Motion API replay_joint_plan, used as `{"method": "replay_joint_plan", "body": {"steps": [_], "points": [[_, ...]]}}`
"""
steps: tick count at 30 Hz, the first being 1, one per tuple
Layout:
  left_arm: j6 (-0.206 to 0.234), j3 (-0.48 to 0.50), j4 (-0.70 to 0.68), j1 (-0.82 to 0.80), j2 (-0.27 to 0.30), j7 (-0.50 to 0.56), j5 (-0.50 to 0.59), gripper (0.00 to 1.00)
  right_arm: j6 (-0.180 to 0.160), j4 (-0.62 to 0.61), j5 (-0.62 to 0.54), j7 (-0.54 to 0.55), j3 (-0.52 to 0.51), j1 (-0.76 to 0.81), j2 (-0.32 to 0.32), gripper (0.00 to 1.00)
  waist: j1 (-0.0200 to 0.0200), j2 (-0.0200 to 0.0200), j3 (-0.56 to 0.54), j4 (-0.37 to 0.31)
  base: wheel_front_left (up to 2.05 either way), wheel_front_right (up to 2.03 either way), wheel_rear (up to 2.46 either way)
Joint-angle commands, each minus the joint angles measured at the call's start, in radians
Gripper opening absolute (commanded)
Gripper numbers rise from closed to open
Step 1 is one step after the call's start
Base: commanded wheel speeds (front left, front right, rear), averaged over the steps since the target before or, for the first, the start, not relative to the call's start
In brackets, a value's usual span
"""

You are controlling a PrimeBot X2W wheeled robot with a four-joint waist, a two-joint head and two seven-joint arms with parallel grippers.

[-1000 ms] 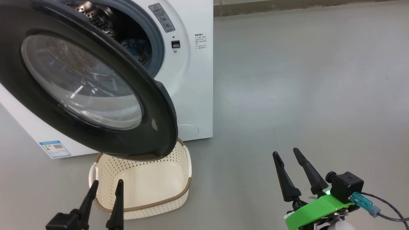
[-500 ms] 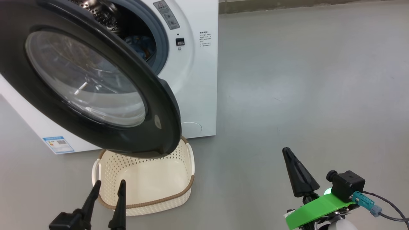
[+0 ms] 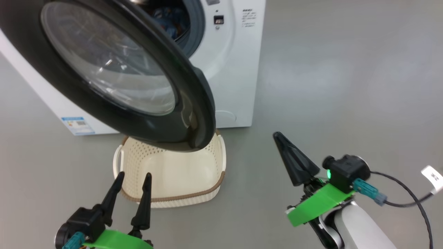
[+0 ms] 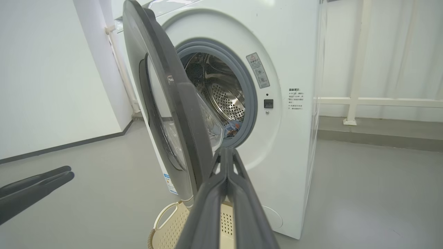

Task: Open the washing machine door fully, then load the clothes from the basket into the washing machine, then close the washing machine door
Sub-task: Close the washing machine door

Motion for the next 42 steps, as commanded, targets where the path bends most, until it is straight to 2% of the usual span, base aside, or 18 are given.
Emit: {"method": "replay_joint_plan", "body": {"steps": [1, 4, 16, 27, 42], "points": [[-0.003, 0.022, -0.017, -0.05, 0.007, -0.006, -0.006, 1.0, 0.002, -0.016, 0.009, -0.012, 0.058, -0.052, -0.007, 0.0, 0.0, 0.0, 0.053, 0.051, 0.0, 0.0, 0.0], [-0.003, 0.005, -0.011, -0.067, 0.005, -0.006, -0.008, 1.0, 0.002, -0.005, 0.023, -0.012, 0.138, -0.109, -0.035, 0.0, 0.0, 0.0, 0.08, 0.077, 0.0, 0.0, 0.0], [-0.003, -0.041, 0.003, -0.136, -0.012, -0.006, -0.022, 1.0, 0.002, 0.078, 0.076, -0.012, 0.285, -0.28, -0.098, 0.0, 0.0, 0.0, 0.155, 0.171, 0.0, 0.0, 0.0], [-0.003, -0.066, 0.018, -0.172, -0.03, -0.006, -0.036, 1.0, 0.002, 0.142, 0.093, -0.012, 0.293, -0.381, -0.139, 0.0, 0.0, 0.0, 0.222, 0.248, 0.0, 0.0, 0.0], [-0.003, -0.09, 0.024, -0.212, -0.044, -0.006, -0.049, 1.0, 0.002, 0.19, 0.093, -0.012, 0.234, -0.479, -0.198, 0.0, 0.0, 0.0, 0.295, 0.287, 0.0, 0.0, 0.0]]}}
